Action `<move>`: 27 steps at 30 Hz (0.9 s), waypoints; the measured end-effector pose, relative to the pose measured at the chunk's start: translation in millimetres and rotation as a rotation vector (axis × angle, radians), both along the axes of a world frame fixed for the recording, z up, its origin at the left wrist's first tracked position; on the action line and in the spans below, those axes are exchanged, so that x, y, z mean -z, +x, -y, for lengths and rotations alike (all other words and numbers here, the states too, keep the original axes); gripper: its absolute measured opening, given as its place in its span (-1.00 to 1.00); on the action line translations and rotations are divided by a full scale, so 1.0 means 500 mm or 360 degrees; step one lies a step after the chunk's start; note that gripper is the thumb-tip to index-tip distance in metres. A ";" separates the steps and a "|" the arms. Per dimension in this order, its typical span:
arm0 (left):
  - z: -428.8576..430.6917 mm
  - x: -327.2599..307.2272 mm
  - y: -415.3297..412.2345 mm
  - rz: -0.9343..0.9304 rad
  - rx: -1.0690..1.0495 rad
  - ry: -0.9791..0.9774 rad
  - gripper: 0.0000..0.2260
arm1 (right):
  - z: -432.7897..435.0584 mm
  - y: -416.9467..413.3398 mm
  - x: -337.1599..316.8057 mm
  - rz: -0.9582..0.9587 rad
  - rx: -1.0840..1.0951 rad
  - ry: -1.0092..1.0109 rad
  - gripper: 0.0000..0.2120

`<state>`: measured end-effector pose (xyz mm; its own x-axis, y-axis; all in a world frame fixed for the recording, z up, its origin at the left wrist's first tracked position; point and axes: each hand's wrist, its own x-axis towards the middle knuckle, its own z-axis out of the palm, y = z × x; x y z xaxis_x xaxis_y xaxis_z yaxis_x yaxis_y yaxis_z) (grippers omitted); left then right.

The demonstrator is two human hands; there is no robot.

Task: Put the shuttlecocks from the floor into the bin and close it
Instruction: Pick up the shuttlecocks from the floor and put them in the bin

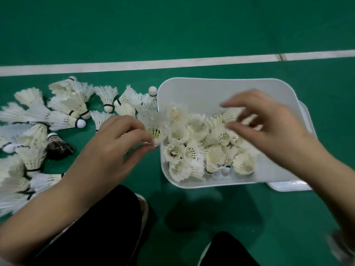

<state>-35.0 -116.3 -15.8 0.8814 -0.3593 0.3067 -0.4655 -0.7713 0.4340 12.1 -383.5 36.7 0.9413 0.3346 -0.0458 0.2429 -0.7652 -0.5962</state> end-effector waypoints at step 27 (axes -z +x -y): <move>-0.009 0.093 0.015 -0.0764 -0.0098 0.0065 -0.84 | 0.179 0.023 0.259 -0.1093 0.0003 -0.1486 -0.77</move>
